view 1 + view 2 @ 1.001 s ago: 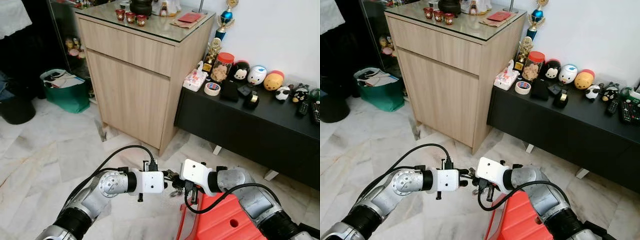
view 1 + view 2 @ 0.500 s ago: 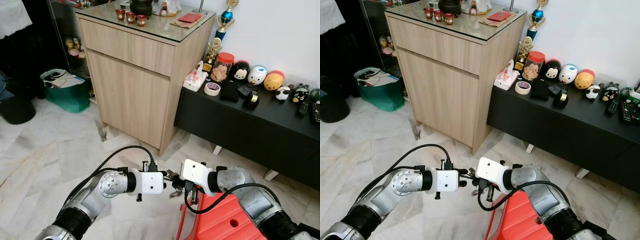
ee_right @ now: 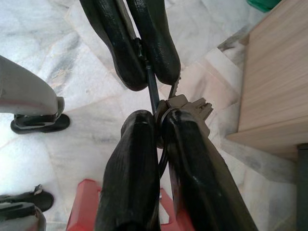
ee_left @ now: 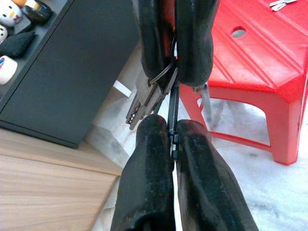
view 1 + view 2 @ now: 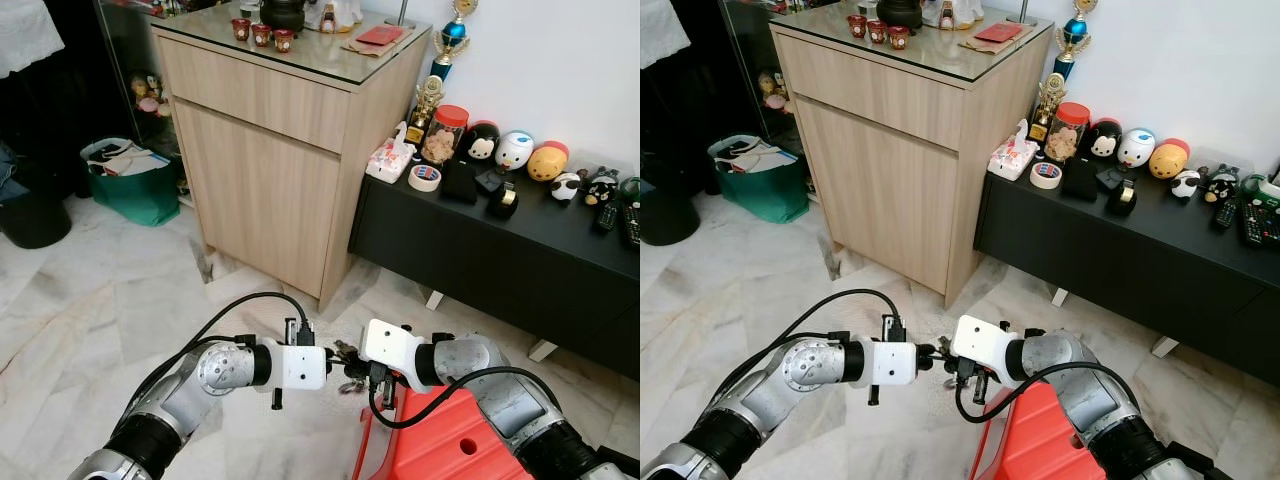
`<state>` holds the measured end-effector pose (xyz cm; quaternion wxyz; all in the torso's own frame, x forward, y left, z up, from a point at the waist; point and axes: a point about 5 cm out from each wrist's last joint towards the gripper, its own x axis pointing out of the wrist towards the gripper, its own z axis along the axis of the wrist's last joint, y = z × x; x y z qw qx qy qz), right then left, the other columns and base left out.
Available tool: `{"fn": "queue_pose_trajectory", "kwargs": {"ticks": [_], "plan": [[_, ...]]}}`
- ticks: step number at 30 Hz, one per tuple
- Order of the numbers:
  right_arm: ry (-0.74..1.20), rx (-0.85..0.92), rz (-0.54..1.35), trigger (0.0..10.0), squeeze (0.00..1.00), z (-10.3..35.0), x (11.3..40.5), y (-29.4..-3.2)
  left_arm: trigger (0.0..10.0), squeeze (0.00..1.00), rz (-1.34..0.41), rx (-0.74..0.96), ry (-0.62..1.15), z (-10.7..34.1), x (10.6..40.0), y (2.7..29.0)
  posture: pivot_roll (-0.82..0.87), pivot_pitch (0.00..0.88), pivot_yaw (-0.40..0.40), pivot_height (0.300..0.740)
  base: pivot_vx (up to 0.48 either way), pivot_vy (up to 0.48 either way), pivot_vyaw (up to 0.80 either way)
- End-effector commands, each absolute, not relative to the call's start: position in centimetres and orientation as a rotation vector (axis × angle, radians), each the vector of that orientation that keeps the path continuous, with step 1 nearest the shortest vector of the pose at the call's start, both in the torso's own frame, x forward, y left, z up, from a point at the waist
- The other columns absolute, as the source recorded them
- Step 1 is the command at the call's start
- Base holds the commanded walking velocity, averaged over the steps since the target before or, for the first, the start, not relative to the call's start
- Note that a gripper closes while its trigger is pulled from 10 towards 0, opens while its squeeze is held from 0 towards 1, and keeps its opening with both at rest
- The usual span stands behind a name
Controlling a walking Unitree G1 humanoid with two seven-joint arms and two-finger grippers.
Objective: Hang keys on a hook
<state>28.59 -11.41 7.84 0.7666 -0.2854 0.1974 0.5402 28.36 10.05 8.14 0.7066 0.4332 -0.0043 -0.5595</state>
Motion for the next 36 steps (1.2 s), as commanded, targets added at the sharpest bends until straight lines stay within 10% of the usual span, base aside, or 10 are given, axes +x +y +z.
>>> {"fn": "queue_pose_trajectory", "kwargs": {"ticks": [1,21,23,24,25,36], "plan": [[0.39,-0.626,1.165,10.0,0.0,8.61,29.03,-11.29,0.0,0.0,-1.242,0.976,0.015,7.71,28.43,10.16,0.07,0.0,-0.09,0.713,0.0,0.0,0.0],[0.396,-0.626,1.167,10.0,0.0,8.43,28.93,-11.16,0.0,0.0,-1.244,0.965,0.02,7.6,28.39,10.19,0.07,0.0,-0.088,0.713,0.0,0.0,0.0],[0.397,-0.623,1.171,10.0,0.35,8.4,28.91,-11.1,0.0,0.0,-1.244,0.963,0.02,7.6,28.38,10.19,0.07,0.0,-0.088,0.713,0.0,0.0,0.0],[0.398,-0.622,1.172,10.0,0.35,8.39,28.89,-11.08,0.0,0.0,-1.244,0.962,0.02,7.6,28.37,10.19,0.07,0.0,-0.088,0.713,0.0,0.0,0.0],[0.398,-0.621,1.174,10.0,1.0,8.37,28.86,-11.04,0.0,0.0,-1.244,0.962,0.019,7.61,28.37,10.19,0.07,0.0,-0.088,0.713,0.0,0.0,0.0],[0.414,-0.64,1.207,10.0,1.0,7.92,28.45,-11.05,0.0,0.0,-1.254,0.963,0.023,7.67,28.37,10.21,0.08,0.0,-0.087,0.713,0.0,0.0,0.0]]}}
